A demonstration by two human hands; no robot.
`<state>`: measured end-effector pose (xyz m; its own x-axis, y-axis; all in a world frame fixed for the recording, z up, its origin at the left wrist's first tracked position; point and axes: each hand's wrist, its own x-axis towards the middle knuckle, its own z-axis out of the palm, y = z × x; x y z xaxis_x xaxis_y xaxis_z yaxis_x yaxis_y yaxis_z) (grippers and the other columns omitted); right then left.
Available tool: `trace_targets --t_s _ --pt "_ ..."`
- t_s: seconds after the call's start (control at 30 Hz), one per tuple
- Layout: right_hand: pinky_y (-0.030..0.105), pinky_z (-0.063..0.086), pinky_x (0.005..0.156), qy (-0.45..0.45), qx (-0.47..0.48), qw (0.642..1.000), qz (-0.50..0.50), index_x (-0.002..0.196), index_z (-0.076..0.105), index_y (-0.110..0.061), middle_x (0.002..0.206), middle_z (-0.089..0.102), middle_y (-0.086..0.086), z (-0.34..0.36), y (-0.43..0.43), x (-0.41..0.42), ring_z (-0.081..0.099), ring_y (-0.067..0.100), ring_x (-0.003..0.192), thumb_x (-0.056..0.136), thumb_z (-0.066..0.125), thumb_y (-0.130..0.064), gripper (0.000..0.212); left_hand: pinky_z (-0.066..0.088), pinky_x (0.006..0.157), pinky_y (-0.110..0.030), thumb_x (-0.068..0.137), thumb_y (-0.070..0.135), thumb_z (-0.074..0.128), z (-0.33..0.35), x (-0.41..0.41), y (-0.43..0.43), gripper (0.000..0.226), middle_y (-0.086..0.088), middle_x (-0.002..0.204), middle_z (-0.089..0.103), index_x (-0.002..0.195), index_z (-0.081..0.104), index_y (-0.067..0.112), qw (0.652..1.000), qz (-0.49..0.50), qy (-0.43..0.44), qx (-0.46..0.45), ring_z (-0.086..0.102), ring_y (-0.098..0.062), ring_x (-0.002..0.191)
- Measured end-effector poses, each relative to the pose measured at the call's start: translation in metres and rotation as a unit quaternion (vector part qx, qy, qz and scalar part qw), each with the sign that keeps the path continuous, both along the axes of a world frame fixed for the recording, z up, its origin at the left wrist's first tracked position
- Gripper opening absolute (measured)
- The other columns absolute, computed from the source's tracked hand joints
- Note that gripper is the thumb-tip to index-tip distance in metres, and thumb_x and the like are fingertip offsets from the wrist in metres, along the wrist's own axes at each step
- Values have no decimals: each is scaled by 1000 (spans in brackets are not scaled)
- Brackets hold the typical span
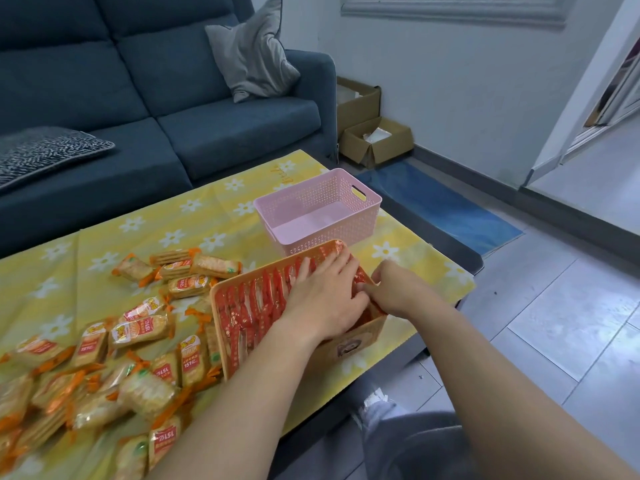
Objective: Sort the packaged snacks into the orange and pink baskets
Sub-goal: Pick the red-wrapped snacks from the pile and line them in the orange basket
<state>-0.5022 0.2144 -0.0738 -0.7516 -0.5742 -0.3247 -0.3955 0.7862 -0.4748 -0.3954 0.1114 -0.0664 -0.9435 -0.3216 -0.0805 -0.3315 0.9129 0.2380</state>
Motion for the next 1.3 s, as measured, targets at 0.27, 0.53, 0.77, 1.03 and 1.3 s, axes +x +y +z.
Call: trace_targets --t_s 0.27,0.53,0.77,1.03,1.3 --pt "34 50 69 29 -44 998 42 95 68 -8 89 70 9 -2 -1 1 65 28 84 101 54 -31 27 -3 125 -52 104 54 22 -1 4 -4 65 9 169 0 162 12 26 997 13 -60 38 0 -13 156" --pt "33 48 62 -9 -36 999 19 86 58 -7 83 70 9 -5 -6 6 63 24 70 103 53 -43 40 34 110 -52 91 56 47 21 84 -31 67 -9 148 43 145 41 18 904 422 69 19 38 -34 136" --pt "39 55 66 -13 -96 995 -31 78 58 -6 74 64 8 10 -5 29 61 26 66 100 50 -33 36 41 58 -28 97 28 54 32 134 -32 19 -4 86 72 106 65 16 751 494 145 414 65 -17 73" --pt "38 53 78 -88 -340 932 -88 90 72 -18 87 74 0 51 -22 73 68 18 84 94 49 -53 41 57 84 -44 98 47 49 57 174 -50 45 -7 83 79 98 75 10 721 502 265 398 75 -27 82" --pt "45 49 100 35 -312 949 31 127 68 -19 129 67 2 37 -99 74 58 25 121 88 35 -27 52 57 82 -44 98 37 56 69 211 -100 32 -1 58 72 78 69 17 605 574 379 402 70 -25 71"
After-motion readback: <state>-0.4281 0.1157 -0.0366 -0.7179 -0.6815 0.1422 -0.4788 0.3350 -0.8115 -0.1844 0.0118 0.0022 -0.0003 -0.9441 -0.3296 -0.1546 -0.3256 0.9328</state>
